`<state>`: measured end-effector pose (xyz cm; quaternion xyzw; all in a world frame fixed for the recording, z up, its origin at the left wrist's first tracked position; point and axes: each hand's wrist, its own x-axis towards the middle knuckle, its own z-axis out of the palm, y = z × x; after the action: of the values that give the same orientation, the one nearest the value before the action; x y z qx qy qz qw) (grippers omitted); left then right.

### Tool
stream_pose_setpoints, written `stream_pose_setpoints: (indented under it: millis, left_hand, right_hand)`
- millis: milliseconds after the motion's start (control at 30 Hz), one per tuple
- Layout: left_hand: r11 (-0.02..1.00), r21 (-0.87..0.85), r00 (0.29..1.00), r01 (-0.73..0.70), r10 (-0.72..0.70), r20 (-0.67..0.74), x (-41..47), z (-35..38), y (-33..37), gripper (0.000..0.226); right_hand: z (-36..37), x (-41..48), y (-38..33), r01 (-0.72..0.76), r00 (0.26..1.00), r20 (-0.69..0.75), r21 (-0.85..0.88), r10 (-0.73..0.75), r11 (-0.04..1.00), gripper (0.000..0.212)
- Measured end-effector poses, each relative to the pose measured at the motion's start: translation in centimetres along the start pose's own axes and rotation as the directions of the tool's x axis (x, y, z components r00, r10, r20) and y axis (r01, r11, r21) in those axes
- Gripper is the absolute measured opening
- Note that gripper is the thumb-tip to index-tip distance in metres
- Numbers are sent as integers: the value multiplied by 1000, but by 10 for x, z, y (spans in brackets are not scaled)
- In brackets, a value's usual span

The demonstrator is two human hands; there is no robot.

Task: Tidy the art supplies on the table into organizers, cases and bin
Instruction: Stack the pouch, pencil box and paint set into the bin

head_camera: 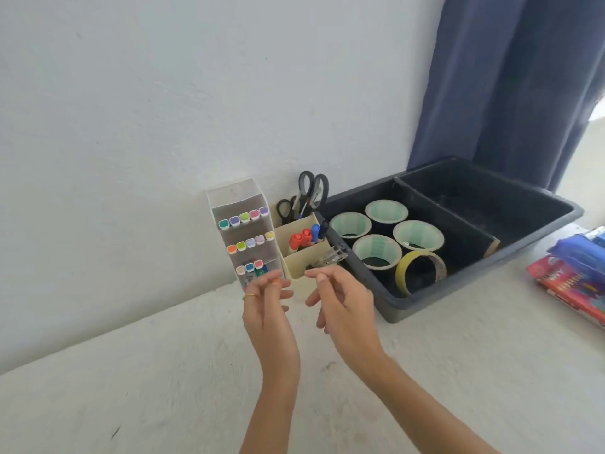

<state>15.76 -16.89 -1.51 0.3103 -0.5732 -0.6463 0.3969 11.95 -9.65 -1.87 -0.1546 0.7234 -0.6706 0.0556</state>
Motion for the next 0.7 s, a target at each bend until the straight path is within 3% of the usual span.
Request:
stream_pose_setpoints:
  millis: [333,500,700]
  left_hand:
    - [997,-61,920,-49,69,386,-87,101,40,23]
    - [997,-70,869,-20,52,493,-151,159,39,22]
    - [995,-90,825,45,14,565,-233,231,37,24]
  right_hand:
    - [-157,-7,-26,65,952,-300,25,-54,998,24]
    - [-245,-26,-20,98,914,-394,-26,-100,995,23]
    - [-354,-50,-11,48,886,-462,27,-30,998,23]
